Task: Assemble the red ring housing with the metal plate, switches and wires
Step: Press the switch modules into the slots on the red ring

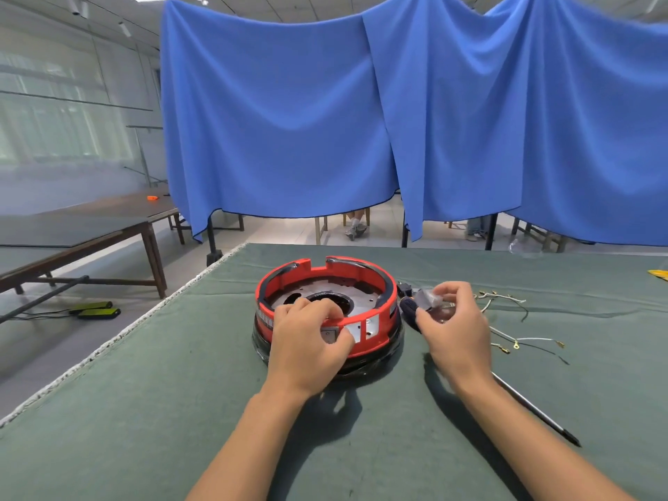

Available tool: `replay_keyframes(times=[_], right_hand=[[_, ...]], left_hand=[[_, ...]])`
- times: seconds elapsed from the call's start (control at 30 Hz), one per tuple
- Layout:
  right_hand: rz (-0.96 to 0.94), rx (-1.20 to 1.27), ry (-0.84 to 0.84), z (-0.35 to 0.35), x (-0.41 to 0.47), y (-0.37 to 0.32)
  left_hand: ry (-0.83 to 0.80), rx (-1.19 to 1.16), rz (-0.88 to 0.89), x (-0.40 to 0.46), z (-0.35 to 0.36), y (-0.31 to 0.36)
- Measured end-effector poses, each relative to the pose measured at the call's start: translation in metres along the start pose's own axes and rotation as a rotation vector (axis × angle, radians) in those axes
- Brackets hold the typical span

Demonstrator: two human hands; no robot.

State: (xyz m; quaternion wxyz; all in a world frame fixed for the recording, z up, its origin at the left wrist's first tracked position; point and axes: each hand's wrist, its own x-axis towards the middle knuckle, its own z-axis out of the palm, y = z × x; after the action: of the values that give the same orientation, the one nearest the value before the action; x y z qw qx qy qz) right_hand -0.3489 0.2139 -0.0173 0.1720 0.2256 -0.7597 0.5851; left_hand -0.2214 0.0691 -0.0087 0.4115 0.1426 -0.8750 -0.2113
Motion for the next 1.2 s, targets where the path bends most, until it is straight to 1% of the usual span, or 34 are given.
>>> replay_keyframes(times=[0.1, 0.3, 0.37, 0.43, 0.53, 0.63, 0.8, 0.93, 1.03, 1.2], right_hand=[[-0.050, 0.006, -0.062, 0.003, -0.016, -0.008], [-0.216, 0.048, -0.177, 0.010, -0.042, -0.021], [-0.276, 0.009, -0.199, 0.013, -0.046, -0.021], [-0.273, 0.006, -0.216, 0.014, -0.048, -0.021], [-0.273, 0.010, -0.213, 0.015, -0.051, -0.023], [-0.331, -0.041, -0.203, 0.019, -0.050, -0.025], [-0.358, -0.115, -0.240, 0.026, -0.048, -0.025], [-0.425, -0.188, -0.160, 0.024, -0.048, -0.025], [-0.418, -0.201, -0.145, 0.021, -0.047, -0.025], [-0.414, -0.178, -0.192, 0.020, -0.051, -0.024]], left_hand=[[0.021, -0.053, 0.002, 0.001, -0.005, -0.002], [-0.027, -0.232, -0.023, 0.005, -0.013, -0.002], [-0.026, -0.246, -0.024, 0.007, -0.014, -0.002], [-0.035, -0.244, -0.021, 0.007, -0.013, -0.002], [-0.047, -0.246, -0.011, 0.007, -0.012, 0.000], [-0.048, -0.238, -0.003, 0.008, -0.008, 0.002], [-0.029, -0.250, -0.082, 0.011, -0.004, 0.004], [-0.036, -0.262, -0.095, 0.009, -0.005, 0.005], [-0.022, -0.278, -0.100, 0.008, -0.007, 0.007], [-0.020, -0.252, -0.100, 0.008, -0.006, 0.006]])
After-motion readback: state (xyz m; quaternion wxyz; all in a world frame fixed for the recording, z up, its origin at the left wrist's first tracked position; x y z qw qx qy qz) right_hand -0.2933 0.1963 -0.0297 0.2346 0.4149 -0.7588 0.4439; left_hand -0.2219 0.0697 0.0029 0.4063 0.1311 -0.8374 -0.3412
